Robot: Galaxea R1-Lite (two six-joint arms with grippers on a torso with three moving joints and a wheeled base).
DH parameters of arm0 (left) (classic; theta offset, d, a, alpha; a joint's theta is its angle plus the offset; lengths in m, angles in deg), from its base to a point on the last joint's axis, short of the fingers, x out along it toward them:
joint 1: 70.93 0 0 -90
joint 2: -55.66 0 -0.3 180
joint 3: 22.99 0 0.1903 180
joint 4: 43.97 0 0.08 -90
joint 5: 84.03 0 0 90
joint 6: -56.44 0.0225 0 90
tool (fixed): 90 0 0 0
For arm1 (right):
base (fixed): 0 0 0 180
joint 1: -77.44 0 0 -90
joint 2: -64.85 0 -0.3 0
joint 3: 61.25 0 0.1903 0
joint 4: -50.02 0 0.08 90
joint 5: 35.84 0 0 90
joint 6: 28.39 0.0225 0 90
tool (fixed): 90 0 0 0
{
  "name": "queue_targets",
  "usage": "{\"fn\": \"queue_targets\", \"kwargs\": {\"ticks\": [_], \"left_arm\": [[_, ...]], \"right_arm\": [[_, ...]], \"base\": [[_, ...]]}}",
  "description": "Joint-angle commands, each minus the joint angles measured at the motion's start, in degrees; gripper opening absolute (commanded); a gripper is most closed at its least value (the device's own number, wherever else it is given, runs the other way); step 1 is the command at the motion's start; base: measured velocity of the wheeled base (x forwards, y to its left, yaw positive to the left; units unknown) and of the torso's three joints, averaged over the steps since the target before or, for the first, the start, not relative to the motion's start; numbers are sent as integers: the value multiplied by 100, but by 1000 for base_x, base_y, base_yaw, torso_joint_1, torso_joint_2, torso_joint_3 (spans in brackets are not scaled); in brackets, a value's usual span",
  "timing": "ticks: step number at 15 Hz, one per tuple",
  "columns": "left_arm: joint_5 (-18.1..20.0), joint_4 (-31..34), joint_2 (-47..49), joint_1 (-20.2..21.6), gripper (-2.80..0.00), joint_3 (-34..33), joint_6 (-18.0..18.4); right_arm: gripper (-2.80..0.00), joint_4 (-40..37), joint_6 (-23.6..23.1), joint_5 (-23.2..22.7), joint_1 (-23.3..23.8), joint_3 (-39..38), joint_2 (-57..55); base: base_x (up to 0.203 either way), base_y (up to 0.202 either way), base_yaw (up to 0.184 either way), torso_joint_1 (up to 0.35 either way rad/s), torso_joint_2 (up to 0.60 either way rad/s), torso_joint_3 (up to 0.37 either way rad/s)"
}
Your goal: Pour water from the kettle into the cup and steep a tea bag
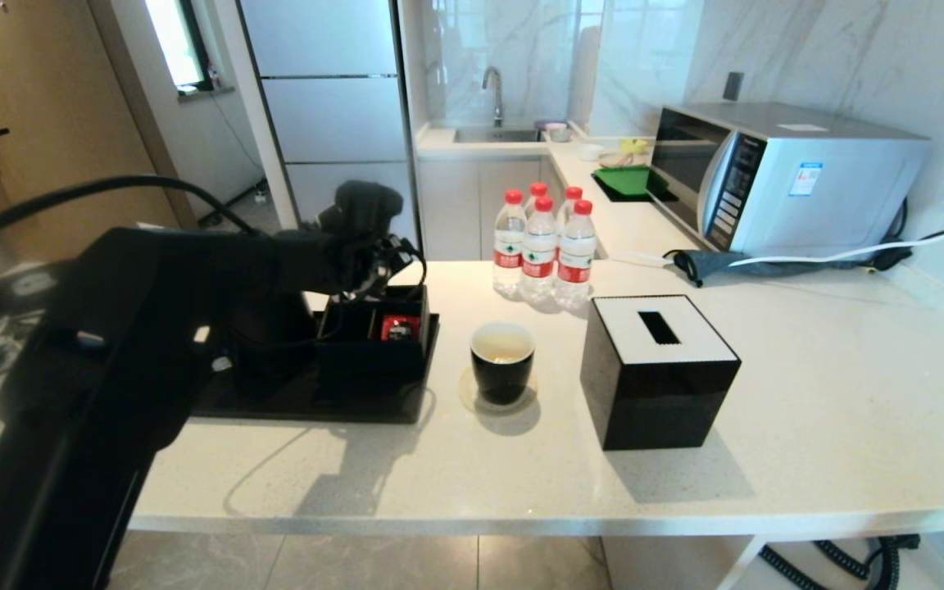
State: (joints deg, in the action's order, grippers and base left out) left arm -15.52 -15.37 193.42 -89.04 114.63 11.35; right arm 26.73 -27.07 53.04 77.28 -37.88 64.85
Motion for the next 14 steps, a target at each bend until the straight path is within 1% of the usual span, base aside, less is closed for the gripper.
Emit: {"fn": "queue_targets", "kwargs": {"ticks": [1, 11, 12, 14], "left_arm": [[-5, 4, 27, -5, 0, 1, -26], [49, -4, 57, -27, 0, 1, -26], [49, -38, 57, -27, -280, -2, -26], [57, -66, 66, -27, -280, 1, -17]], "right_arm": [[-280, 1, 0, -2, -2, 0, 0], [-280, 1, 0, -2, -2, 0, 0], [-280, 1, 0, -2, -2, 0, 0], [-280, 1, 0, -2, -2, 0, 0]], "base": [[0, 0, 0, 0, 0, 0], [0, 0, 0, 0, 0, 0], [0, 0, 0, 0, 0, 0], [0, 0, 0, 0, 0, 0]]}}
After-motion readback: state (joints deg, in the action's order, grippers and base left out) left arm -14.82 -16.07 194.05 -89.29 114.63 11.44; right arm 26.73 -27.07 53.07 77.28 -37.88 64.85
